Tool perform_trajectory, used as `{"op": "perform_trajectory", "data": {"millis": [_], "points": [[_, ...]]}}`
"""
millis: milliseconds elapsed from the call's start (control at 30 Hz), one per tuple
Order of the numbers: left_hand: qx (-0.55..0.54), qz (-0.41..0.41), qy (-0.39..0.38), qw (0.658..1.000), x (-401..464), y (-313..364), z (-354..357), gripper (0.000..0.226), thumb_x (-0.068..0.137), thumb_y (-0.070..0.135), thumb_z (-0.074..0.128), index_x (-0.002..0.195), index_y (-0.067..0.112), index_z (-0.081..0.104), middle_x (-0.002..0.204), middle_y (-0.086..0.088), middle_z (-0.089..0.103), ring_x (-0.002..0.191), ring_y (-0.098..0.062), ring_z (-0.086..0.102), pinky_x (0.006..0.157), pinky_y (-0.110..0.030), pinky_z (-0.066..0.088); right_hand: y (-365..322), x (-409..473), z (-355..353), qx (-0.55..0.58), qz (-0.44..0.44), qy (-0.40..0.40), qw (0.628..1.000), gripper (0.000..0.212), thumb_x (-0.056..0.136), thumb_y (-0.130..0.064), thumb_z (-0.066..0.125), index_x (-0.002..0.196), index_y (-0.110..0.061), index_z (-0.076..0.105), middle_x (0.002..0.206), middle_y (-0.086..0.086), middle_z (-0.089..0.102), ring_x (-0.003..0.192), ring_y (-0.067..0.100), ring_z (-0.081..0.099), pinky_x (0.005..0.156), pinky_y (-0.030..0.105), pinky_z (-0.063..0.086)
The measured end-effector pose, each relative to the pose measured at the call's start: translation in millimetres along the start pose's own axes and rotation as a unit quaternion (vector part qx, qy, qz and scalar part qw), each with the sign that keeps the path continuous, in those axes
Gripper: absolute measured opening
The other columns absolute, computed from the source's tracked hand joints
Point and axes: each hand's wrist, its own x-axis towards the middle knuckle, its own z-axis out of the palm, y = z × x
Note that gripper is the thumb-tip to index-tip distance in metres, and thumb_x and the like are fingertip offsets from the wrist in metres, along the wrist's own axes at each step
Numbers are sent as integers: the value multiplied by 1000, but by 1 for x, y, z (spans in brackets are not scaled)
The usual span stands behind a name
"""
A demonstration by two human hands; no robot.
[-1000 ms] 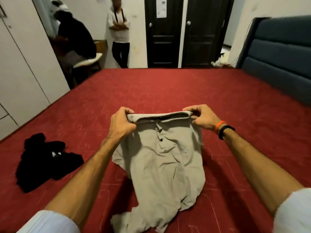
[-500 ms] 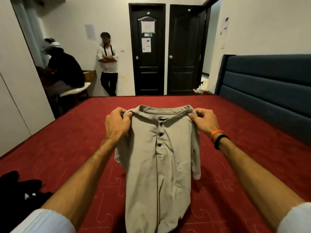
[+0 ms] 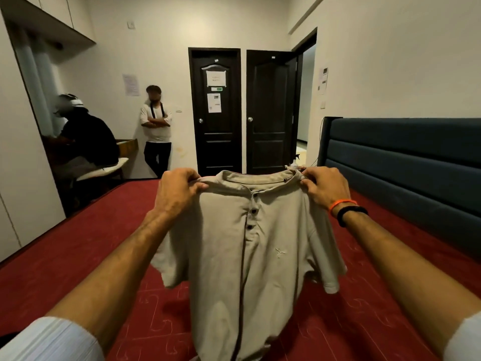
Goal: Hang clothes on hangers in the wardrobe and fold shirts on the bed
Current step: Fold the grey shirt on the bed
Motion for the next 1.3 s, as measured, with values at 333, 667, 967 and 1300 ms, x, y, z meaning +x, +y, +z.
{"op": "perform_trajectory", "data": {"millis": [333, 667, 967, 1300], "points": [[-17, -60, -54, 997, 6, 7, -1, 17, 78, 29, 83, 92, 20, 80, 80, 2, 72, 78, -6, 61, 72, -22, 43, 4, -4, 3, 150, 168, -12, 974, 9, 88, -22, 73, 81, -16, 73, 64, -3, 68, 62, 3, 63, 81, 28, 55], [74, -79, 18, 994, -6, 5, -2, 23, 84, 40, 76, 97, 22, 78, 81, 3, 68, 74, -12, 56, 59, -23, 41, 0, -9, 7, 90, 105, -7, 990, 7, 82, -27, 79, 87, -22, 76, 80, -4, 67, 80, 13, 61, 79, 32, 54], [-15, -185, -31, 982, -2, 11, 14, 33, 99, 36, 55, 92, 4, 65, 82, -11, 69, 77, -24, 59, 67, -28, 43, -6, -1, 19, 234, 299, -55, 923, 29, 95, -15, 63, 66, -11, 67, 71, 13, 71, 50, 18, 69, 50, 26, 58], [-78, -108, 92, 987, 30, 43, -18, 19, 101, 16, 53, 107, 0, 60, 102, -21, 64, 92, -30, 57, 73, -32, 38, -18, 25, -42, 129, 76, 101, 984, 12, 96, -19, 61, 90, -11, 67, 83, 0, 60, 81, 16, 54, 77, 26, 40]]}}
